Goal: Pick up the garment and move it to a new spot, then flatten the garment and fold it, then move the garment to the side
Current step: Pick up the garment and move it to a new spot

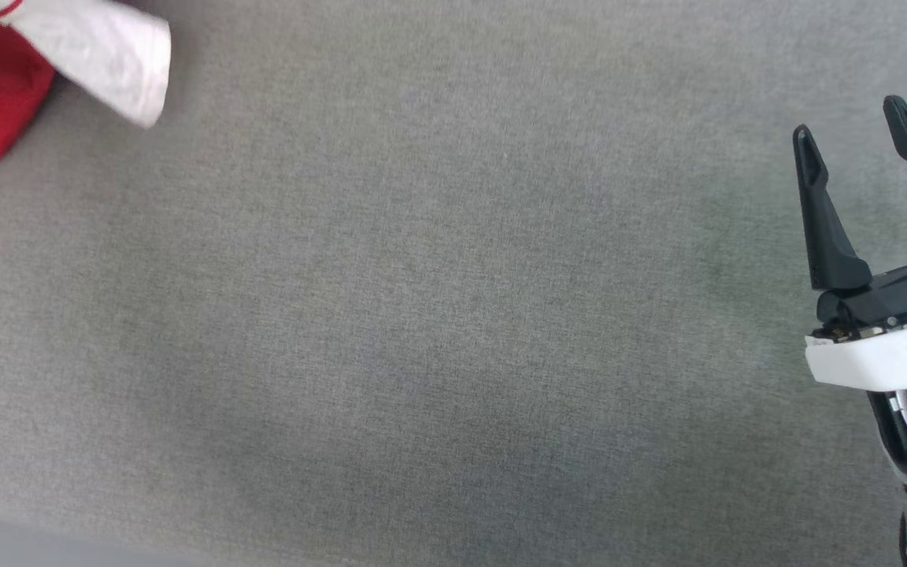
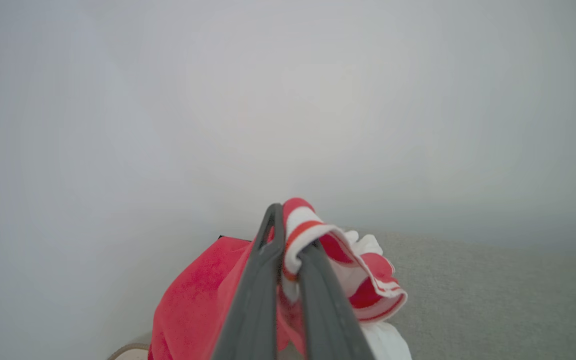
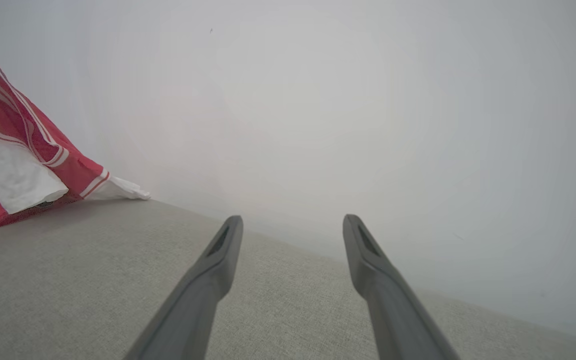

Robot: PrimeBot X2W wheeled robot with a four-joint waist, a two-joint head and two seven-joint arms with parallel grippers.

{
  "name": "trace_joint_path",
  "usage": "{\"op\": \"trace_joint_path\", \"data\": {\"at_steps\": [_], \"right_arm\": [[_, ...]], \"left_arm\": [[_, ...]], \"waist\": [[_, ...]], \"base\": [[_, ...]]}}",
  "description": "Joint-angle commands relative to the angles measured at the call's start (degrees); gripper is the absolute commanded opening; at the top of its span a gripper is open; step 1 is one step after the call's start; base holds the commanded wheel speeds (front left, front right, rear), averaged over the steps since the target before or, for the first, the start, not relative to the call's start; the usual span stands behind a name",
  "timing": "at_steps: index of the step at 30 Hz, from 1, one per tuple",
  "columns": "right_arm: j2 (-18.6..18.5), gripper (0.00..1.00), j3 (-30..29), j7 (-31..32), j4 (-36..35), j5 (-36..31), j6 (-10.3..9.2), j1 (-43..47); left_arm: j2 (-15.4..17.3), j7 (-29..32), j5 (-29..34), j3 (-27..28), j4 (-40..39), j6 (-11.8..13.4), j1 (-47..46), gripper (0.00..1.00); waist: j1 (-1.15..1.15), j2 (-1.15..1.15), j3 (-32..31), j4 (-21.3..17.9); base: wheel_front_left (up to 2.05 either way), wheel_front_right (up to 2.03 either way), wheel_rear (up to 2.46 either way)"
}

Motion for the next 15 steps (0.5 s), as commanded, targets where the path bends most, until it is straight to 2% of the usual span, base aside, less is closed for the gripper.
{"op": "trace_joint_path", "data": {"at_steps": [1,8,15], "right_arm": [[0.55,1.0,-0.15,-0.62,0.42,0.09,0.0,0.8],[2.19,1.0,-0.97,-2.55,1.9,0.11,0.0,1.27],[3.71,1.0,-2.55,-3.95,3.13,0.17,-0.01,2.65]], "left_arm": [[0.13,0.18,0.61,-0.74,-1.09,-0.64,-1.13,0.0],[0.17,3.24,1.28,-3.88,-5.99,-2.35,-1.6,0.0],[-0.26,8.29,0.01,-8.21,-14.7,-3.14,-0.18,0.0]], "waist": [[0.0,0.0,-1.75,-0.26],[0.0,0.0,-5.19,-1.62],[0.0,0.0,-8.4,-3.9]], "base": [[0.0,0.0,0.0],[0.0,0.0,0.0],[0.0,0.0,0.0]]}}
